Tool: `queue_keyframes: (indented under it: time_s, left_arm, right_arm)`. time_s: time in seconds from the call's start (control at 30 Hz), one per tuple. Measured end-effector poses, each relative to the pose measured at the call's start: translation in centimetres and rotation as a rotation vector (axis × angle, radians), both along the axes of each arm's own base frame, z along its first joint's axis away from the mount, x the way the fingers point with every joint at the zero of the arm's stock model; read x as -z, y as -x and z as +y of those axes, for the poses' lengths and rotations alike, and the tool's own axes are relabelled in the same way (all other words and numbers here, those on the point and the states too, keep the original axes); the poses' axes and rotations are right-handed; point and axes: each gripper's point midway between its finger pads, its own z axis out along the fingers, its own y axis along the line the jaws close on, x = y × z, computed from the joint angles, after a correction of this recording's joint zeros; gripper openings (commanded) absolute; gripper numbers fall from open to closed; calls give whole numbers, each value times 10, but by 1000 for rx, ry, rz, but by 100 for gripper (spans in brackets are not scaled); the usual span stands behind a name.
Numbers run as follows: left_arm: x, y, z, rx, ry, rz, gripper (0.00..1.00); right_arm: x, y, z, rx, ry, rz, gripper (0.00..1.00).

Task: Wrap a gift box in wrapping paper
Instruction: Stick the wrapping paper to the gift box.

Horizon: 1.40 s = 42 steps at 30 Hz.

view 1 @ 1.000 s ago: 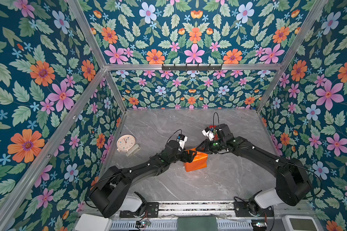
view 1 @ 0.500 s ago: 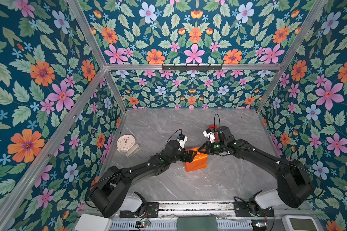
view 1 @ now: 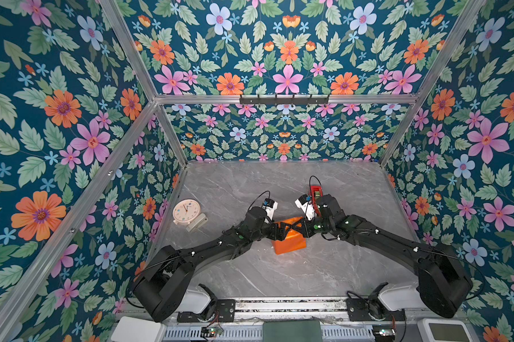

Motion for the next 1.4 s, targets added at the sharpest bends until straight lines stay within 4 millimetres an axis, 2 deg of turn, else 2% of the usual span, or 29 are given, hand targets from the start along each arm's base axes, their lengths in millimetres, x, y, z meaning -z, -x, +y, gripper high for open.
queue_keyframes:
  time_s: [0.3, 0.63, 0.93, 1.17, 1.4]
  left_arm:
    - [-1, 0, 0, 0, 1, -1, 92]
    - [-1, 0, -1, 3, 0, -3, 92]
    - [-1, 0, -2, 10, 1, -3, 92]
    - [0, 0, -3, 14, 1, 0, 92]
    - [-1, 0, -3, 14, 1, -1, 92]
  right_arm:
    - [-5, -4, -5, -16, 20, -131, 29]
    - [-13, -15, -13, 13, 95, -158, 38]
    - [-13, -18, -14, 16, 115, -151, 39]
    - [-27, -13, -23, 64, -14, -33, 37]
    - [-32, -3, -6, 49, -152, 112, 36]
